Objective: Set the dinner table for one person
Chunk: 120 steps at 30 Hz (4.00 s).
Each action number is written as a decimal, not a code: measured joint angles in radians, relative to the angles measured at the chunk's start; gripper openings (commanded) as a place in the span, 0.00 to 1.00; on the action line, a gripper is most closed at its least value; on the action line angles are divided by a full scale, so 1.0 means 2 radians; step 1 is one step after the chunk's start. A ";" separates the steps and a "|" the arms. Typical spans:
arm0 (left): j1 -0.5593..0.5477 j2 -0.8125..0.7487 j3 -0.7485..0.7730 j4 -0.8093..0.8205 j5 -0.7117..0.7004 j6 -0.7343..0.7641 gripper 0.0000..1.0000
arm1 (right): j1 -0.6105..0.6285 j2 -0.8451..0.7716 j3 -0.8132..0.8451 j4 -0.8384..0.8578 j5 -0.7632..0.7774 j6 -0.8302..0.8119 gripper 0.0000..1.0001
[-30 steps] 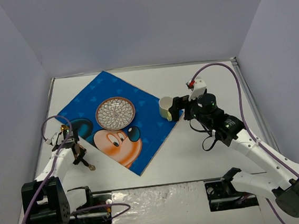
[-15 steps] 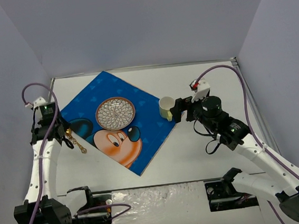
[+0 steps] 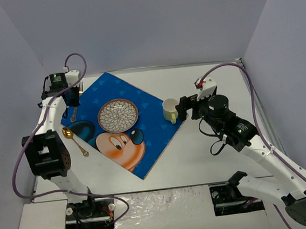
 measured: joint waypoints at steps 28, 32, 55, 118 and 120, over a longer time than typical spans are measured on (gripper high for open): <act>-0.048 0.240 0.161 -0.034 0.051 0.204 0.00 | -0.001 0.097 0.054 -0.003 0.034 0.010 1.00; -0.048 0.243 0.162 -0.034 0.047 0.204 0.00 | -0.001 0.098 0.054 -0.003 0.034 0.010 1.00; -0.042 0.264 0.163 -0.003 0.034 0.199 0.30 | -0.001 0.108 0.054 -0.003 0.034 0.010 1.00; 0.038 -0.048 -0.284 0.068 -0.206 -0.417 0.39 | -0.010 -0.115 -0.032 -0.076 0.017 0.000 1.00; 0.040 -0.046 -0.281 0.068 -0.204 -0.418 0.36 | -0.010 -0.117 -0.032 -0.077 0.017 0.000 1.00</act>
